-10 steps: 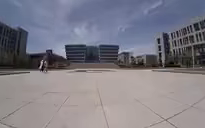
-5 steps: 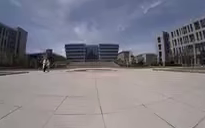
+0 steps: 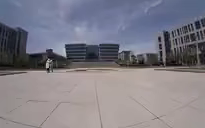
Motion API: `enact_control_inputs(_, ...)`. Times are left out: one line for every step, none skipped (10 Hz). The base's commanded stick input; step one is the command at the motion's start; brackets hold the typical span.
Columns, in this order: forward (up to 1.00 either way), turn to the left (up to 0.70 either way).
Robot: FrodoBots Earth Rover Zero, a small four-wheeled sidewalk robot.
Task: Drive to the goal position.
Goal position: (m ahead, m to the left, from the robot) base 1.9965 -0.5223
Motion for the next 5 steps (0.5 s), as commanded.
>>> enact_control_inputs(0.70, 0.00)
enact_control_inputs(0.70, 0.00)
enact_control_inputs(0.70, 0.00)
enact_control_inputs(0.70, 0.00)
enact_control_inputs(0.70, 0.00)
